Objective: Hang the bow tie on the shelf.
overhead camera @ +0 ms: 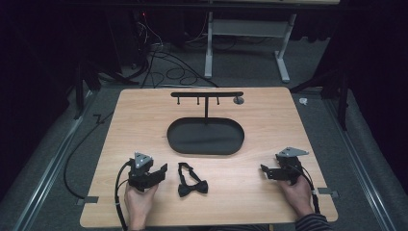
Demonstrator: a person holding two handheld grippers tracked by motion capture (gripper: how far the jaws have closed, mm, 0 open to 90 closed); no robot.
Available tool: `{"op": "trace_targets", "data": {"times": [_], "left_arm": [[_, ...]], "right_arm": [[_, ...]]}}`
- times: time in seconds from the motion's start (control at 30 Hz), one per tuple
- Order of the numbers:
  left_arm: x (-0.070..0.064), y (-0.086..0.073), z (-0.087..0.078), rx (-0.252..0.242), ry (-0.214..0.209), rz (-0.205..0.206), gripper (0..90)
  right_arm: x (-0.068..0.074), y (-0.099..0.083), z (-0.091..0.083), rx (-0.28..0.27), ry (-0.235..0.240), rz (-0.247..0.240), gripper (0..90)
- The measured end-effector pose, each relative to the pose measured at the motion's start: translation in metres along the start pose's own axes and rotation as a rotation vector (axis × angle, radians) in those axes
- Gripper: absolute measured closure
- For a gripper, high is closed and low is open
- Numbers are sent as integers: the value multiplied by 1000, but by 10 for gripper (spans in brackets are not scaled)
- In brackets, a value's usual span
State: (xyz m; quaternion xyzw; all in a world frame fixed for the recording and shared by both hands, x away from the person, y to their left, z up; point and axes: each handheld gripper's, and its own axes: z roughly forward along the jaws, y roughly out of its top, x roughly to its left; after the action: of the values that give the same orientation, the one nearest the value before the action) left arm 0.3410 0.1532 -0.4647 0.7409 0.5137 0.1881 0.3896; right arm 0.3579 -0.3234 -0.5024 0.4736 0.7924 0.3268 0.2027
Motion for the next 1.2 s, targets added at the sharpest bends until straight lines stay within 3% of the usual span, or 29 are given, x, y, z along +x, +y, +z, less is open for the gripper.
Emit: {"op": "trace_targets", "data": {"times": [0.17, 0.57, 0.7, 0.87, 1.0, 1.2], "left_arm": [[-10, 1, 3, 12, -25, 27, 412], [-34, 1, 17, 60, -82, 17, 418], [-42, 1, 24, 91, -68, 34, 433], [-47, -4, 37, 139, -19, 51, 480], [-46, -8, 42, 152, -24, 57, 591], [-47, -10, 42, 151, 7, 99, 703]], "right_arm": [[0, 0, 0, 0, 2, -1, 206], [1, 0, 0, 0, 6, -5, 206], [1, 0, 0, 0, 7, -5, 206], [1, 0, 0, 0, 7, -5, 206], [1, 0, -1, 0, 8, -7, 206], [1, 0, -1, 0, 9, -8, 206]]}}
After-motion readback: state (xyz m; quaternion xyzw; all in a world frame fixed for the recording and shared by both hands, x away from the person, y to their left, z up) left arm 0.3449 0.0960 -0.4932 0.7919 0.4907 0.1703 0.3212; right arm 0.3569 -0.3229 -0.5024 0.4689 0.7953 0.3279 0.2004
